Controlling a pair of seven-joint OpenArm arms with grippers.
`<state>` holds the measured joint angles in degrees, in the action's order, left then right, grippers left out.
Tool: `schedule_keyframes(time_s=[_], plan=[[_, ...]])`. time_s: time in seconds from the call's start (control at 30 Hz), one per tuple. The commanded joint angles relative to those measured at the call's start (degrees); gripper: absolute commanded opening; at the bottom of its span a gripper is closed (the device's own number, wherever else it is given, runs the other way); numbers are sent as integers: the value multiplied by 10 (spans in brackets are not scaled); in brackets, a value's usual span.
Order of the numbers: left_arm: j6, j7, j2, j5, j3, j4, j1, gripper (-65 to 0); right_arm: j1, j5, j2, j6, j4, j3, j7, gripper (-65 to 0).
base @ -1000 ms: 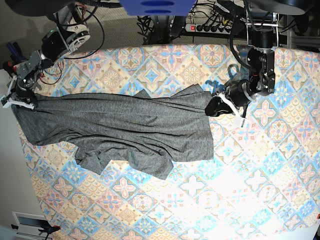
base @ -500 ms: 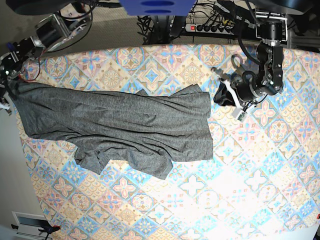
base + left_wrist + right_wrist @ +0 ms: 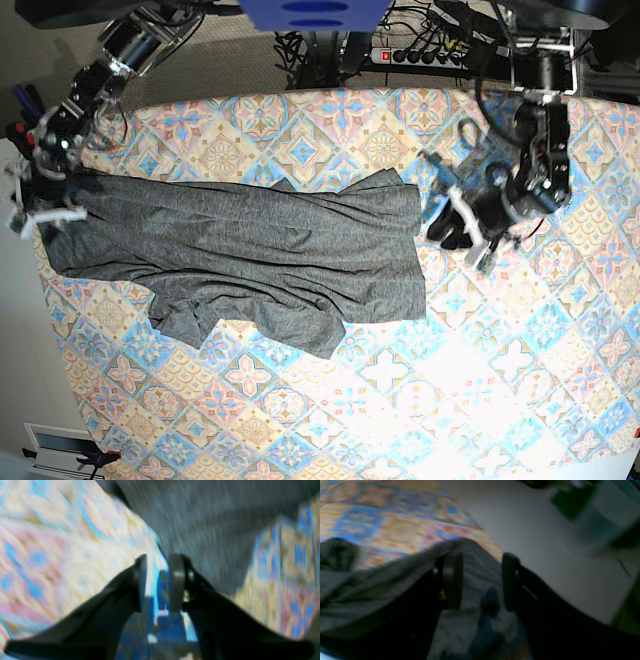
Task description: Layout the t-shirt on the table in an organized manner, then fold the t-shirt properly
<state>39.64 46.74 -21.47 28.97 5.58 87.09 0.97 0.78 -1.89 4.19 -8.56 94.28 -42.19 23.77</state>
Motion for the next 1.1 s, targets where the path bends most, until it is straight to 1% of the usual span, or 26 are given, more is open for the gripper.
schedule_keyframes(time_s=[0.0, 0.1, 0.17, 0.23, 0.27, 0.33, 0.4, 0.47, 0.53, 0.6, 0.63, 0.67, 0.7, 0.77, 0.87, 1.0, 1.07], plan=[[4, -11, 2, 14, 2, 10, 14, -427, -12, -6, 14, 1, 16, 11, -22, -407], [4, -7, 21, 15, -2, 10, 43, -374, -12, -6, 17, 1, 13, 48, -22, -407], [4, -7, 33, 14, -2, 10, 51, -359, -12, -6, 18, 0, 12, 73, -22, -407], [4, -7, 41, 12, -2, 10, 57, -360, -13, -6, 38, -5, 4, 90, -23, -407], [4, -7, 45, 12, -2, 10, 58, -360, -16, -8, 51, -16, -6, 97, -22, -407], [4, -6, 46, 14, -2, 10, 57, -360, -17, -11, 76, -44, -49, 103, -25, -406], [4, -6, 46, 14, -3, 10, 54, -360, -22, -11, 95, -63, -105, 88, -27, -406], [4, -6, 46, 13, -2, 10, 43, -360, -68, -11, 116, -101, -152, 72, -28, -406], [4, -5, 45, 14, 0, 11, 34, -360, -115, -11, 128, -139, -187, 58, -28, -405], [4, 3, 43, 14, 2, 11, 29, -360, -161, -8, 141, -180, -232, 43, -28, -405], [4, 11, 42, 14, 2, 11, 26, -360, -185, -6, 152, -207, -264, 38, -30, -405], [4, 20, 42, 14, 2, 11, 25, -360, -199, -5, 166, -224, -294, 38, -39, -406], [4, 28, 42, 14, 2, 11, 25, -360, -206, -5, 178, -233, -320, 39, -50, -407], [4, 41, 41, 13, 2, 11, 25, -360, -210, -5, 196, -238, -369, 39, -83, -407], [4, 46, 41, 11, 2, 11, 26, -360, -210, -5, 224, -238, -440, 40, -132, -406], [4, 46, 40, 10, 2, 11, 29, -360, -211, -5, 247, -239, -526, 40, -180, -406], [4, 46, 40, 10, 2, 14, 29, -360, -211, -5, 254, -250, -566, 40, -210, -406]])
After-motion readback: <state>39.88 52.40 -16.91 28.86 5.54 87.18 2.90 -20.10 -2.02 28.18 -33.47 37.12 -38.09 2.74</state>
